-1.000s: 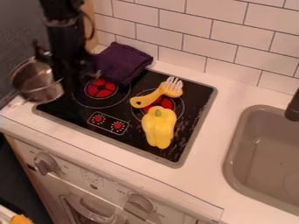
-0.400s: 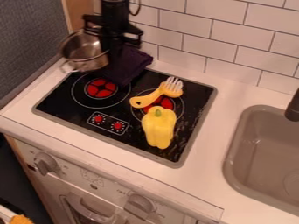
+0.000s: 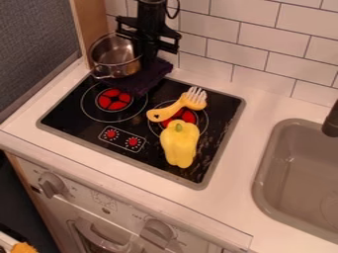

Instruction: Move the silver pot from bottom to upper left side of burner

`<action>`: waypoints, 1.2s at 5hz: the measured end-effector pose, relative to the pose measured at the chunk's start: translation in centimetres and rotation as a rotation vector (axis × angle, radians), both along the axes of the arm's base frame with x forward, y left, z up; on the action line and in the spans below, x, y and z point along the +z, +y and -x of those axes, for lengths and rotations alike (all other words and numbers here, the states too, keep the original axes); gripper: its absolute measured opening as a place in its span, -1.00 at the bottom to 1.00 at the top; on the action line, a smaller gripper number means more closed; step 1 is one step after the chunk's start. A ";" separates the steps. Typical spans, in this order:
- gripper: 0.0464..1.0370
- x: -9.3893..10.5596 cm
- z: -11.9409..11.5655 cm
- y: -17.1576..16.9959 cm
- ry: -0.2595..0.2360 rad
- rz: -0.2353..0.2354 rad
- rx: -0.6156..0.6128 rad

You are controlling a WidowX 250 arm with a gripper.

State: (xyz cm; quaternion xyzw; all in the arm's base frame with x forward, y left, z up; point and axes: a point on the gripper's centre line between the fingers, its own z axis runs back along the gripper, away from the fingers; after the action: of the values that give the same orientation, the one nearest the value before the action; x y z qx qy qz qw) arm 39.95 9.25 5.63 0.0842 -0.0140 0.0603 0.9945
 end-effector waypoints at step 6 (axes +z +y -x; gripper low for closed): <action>0.94 5.3 2.8 -1.8 -0.071 0.137 -0.072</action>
State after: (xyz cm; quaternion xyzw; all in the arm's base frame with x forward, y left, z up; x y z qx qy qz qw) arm 37.11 7.42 10.93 0.0131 -0.0483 0.0282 0.9983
